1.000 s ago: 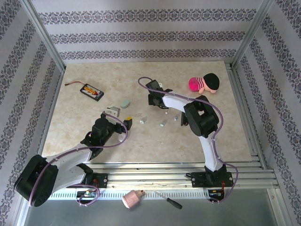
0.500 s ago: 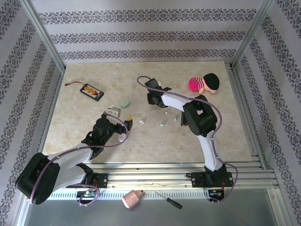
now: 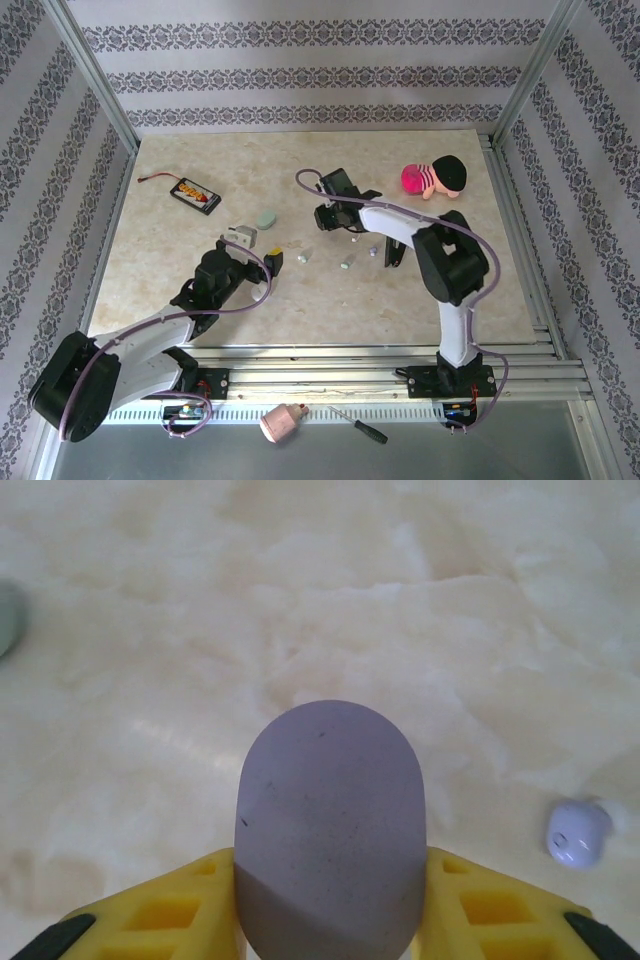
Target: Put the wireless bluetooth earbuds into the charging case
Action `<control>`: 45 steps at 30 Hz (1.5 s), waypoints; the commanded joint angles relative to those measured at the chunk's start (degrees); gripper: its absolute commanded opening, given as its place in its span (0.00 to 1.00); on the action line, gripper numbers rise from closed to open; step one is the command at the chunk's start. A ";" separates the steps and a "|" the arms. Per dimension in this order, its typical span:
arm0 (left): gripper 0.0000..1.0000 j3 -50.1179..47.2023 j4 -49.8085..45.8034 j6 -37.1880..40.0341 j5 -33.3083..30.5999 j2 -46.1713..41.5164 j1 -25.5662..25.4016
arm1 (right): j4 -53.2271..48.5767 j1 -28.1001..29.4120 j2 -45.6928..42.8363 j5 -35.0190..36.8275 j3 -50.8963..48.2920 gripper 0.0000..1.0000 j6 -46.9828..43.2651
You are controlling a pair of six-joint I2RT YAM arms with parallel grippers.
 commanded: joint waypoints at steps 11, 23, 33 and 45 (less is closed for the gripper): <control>0.99 6.12 -8.96 8.18 18.23 -3.51 -0.96 | -4.63 -4.64 -25.95 -30.13 -16.18 0.27 -22.37; 0.99 12.03 -12.84 8.89 46.45 1.41 -1.02 | -13.06 -2.85 -37.30 -45.16 -15.77 0.23 -29.34; 0.93 13.97 -10.48 7.25 58.90 1.93 -1.05 | -24.72 3.18 -33.98 -46.74 -9.52 0.22 -37.38; 0.66 13.01 -7.43 6.23 61.62 1.39 -1.29 | -28.54 5.54 -30.15 -47.29 -5.06 0.23 -39.79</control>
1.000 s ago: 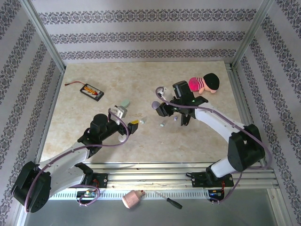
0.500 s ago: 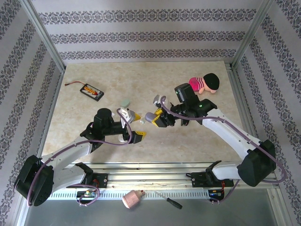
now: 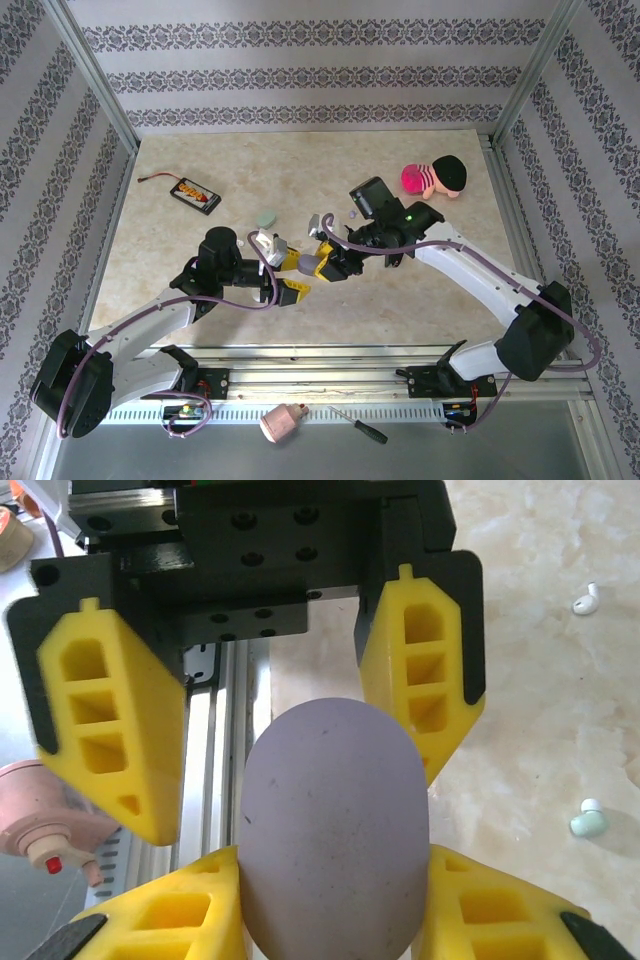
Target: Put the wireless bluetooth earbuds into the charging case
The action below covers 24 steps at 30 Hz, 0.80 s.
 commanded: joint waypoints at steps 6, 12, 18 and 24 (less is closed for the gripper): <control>0.55 0.50 3.15 -0.26 2.22 -0.54 -0.97 | -2.67 1.05 1.82 -2.03 3.02 0.22 -2.40; 0.46 0.50 3.94 -0.56 2.61 -0.33 -1.02 | -3.09 1.65 1.87 -1.47 3.68 0.22 -2.52; 0.57 0.11 6.01 -2.01 2.52 -0.16 -1.11 | -3.44 1.96 2.09 -1.23 3.95 0.22 -2.79; 0.43 0.29 5.42 -1.40 2.44 -0.03 -1.37 | -3.37 2.06 1.88 -1.63 4.12 0.21 -2.97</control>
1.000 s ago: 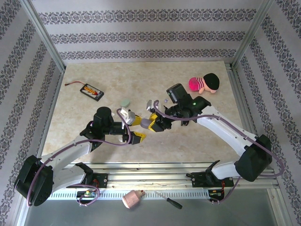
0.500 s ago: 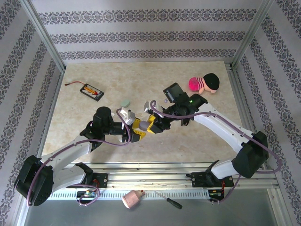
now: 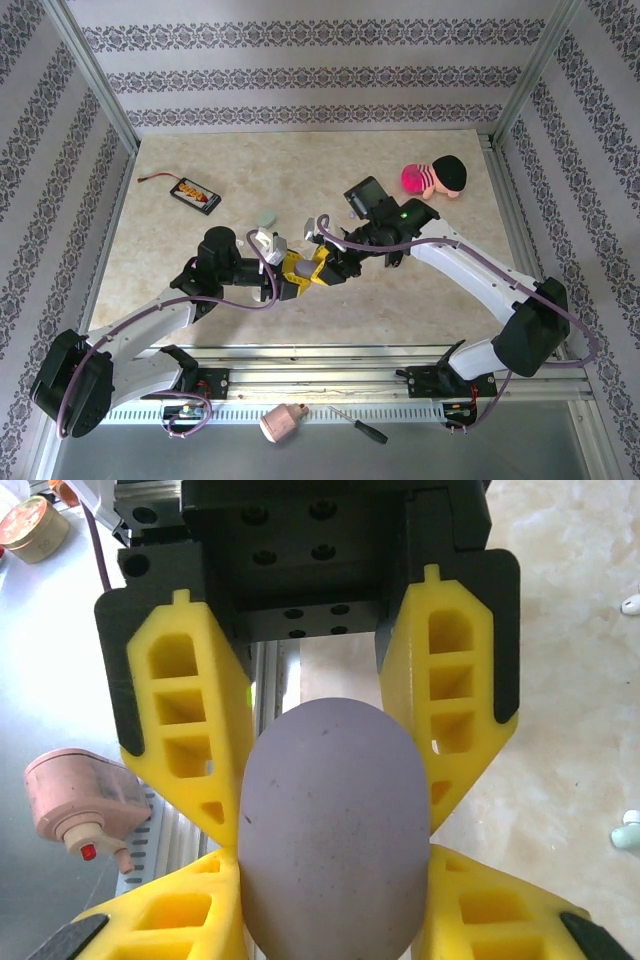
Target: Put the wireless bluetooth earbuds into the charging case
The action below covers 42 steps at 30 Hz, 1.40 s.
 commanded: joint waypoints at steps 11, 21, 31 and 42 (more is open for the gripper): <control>0.52 0.12 3.04 0.90 2.07 0.08 -1.27 | 1.52 -0.31 -1.11 -1.89 0.77 0.21 -1.48; 0.51 -0.09 2.59 1.31 1.95 -0.04 -1.27 | 1.78 -1.08 -1.67 -3.00 -0.08 0.20 -1.09; 0.45 -0.21 4.10 0.04 2.02 -0.61 -1.53 | 2.36 -1.98 -3.14 -3.98 -1.42 0.20 -0.67; 0.54 -0.11 4.57 -1.03 1.20 -1.13 -1.80 | 2.07 -1.76 -1.57 -4.13 -0.97 0.20 -0.71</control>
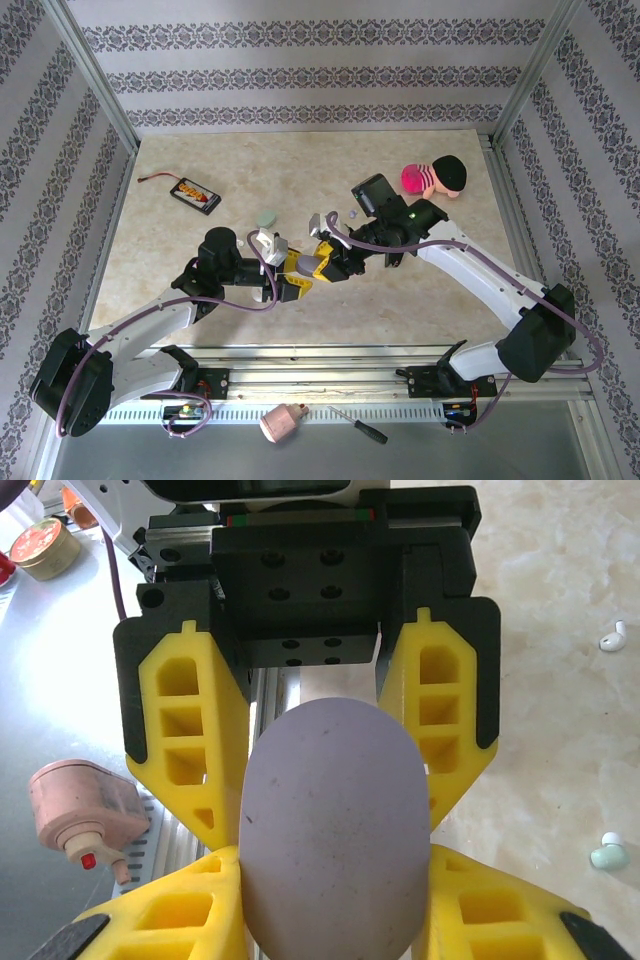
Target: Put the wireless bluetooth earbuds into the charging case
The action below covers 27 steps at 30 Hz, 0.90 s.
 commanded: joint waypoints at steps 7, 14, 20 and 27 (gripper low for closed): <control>0.55 -0.01 2.84 -1.56 0.41 -1.32 -1.07 | 0.27 -0.21 0.94 -1.53 -0.09 0.20 0.08; 0.49 -0.06 3.11 -1.71 0.60 -1.01 -1.16 | 0.02 0.02 1.25 -1.23 0.16 0.19 0.11; 0.49 -0.12 2.98 -2.09 0.52 -1.02 -1.25 | 0.20 0.01 1.43 -0.97 0.18 0.19 0.25; 0.36 0.12 3.19 -2.72 1.14 -0.48 -1.33 | -0.05 0.05 1.38 -0.47 0.09 0.19 0.20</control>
